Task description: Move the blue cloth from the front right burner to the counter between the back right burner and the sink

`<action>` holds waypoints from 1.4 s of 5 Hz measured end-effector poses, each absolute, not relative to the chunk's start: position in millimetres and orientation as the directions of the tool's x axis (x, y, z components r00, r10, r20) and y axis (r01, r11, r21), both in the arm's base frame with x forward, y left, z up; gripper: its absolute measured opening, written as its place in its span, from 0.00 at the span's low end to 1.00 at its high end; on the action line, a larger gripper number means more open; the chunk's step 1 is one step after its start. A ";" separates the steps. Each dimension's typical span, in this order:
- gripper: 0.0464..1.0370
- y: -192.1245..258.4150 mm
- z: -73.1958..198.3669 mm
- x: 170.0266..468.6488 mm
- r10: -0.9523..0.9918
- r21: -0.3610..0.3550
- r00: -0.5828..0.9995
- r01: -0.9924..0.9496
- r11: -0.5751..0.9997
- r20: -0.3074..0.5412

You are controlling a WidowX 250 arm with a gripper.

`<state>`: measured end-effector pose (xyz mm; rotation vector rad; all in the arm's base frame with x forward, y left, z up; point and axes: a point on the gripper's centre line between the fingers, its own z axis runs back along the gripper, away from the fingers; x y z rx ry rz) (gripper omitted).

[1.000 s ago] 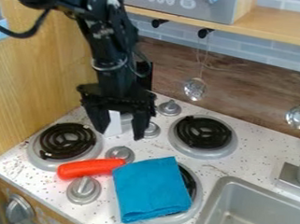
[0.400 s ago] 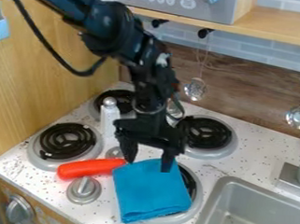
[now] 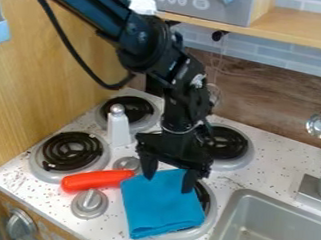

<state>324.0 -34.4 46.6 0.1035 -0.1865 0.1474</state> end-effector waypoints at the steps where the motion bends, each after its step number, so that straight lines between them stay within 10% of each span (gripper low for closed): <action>1: 0.97 -31.4 34.4 322.3 0.143 0.110 0.974 -0.164 0.980 0.177; 5: 0.94 -29.6 1.2 328.8 0.160 0.129 0.975 -0.181 0.975 0.155; 7: 0.50 -31.9 -1.2 333.5 0.173 0.118 0.973 -0.192 0.974 0.154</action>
